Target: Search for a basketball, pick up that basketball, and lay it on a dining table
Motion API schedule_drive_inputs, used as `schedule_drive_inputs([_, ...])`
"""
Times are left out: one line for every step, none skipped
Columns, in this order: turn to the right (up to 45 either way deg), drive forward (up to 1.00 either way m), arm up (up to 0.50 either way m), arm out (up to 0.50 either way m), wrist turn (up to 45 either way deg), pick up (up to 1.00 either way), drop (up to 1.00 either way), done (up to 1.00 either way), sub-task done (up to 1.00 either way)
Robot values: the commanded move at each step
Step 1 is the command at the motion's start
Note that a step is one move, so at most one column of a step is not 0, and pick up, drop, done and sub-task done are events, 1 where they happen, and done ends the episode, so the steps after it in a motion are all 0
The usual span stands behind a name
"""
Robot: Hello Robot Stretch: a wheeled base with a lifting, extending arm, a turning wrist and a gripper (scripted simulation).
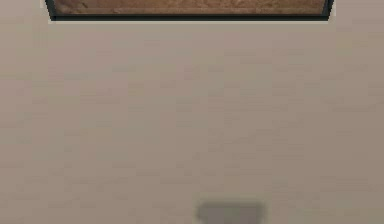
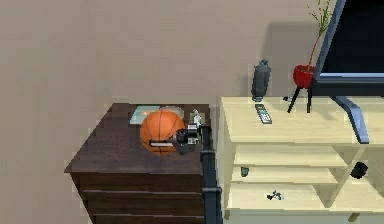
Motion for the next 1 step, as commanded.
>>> schedule_drive_inputs([0.0, 0.00, 0.00, 0.00, 0.0, 1.00, 0.00, 0.00, 0.00])
